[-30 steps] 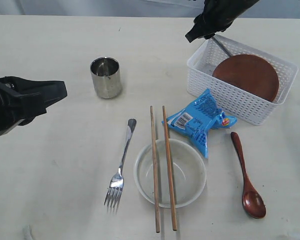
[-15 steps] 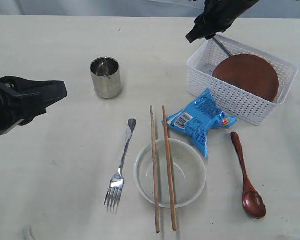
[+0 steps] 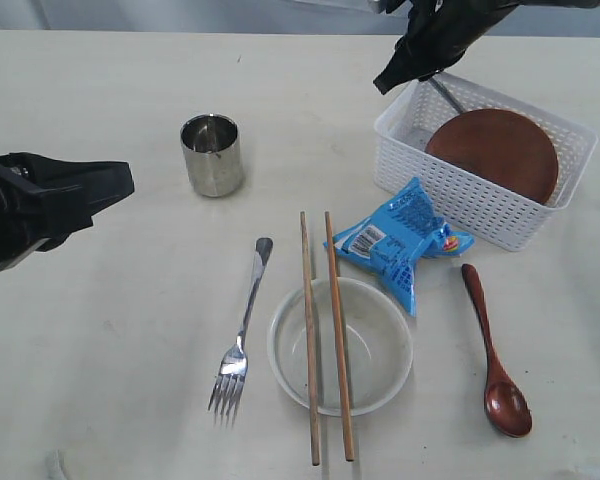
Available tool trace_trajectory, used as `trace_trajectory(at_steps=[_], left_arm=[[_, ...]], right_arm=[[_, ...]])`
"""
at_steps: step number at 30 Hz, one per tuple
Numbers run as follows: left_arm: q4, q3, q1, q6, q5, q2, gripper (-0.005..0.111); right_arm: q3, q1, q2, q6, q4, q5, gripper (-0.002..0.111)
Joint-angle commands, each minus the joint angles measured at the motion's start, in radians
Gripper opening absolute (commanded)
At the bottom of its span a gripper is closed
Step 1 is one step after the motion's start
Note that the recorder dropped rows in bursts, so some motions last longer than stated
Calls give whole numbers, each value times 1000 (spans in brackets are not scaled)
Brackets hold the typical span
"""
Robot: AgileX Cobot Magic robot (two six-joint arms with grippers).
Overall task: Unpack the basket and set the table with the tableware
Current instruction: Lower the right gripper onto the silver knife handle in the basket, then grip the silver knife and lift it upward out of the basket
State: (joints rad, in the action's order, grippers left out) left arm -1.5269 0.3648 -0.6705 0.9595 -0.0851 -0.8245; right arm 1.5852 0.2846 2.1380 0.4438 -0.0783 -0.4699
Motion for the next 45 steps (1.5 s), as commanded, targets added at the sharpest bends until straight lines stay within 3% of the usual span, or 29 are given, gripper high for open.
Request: trace_trajectory(at_steps=[1, 7, 10, 45], left_arm=[[2, -2, -2, 1, 1, 5, 0], [2, -2, -2, 1, 1, 5, 0], [2, -2, -2, 1, 1, 5, 0], [2, -2, -2, 3, 10, 5, 0]], right_arm=[[7, -2, -1, -6, -17, -2, 12], [7, -2, -1, -6, -17, 13, 12], [7, -2, -1, -1, -17, 23, -1], [7, -2, -137, -41, -25, 69, 0]])
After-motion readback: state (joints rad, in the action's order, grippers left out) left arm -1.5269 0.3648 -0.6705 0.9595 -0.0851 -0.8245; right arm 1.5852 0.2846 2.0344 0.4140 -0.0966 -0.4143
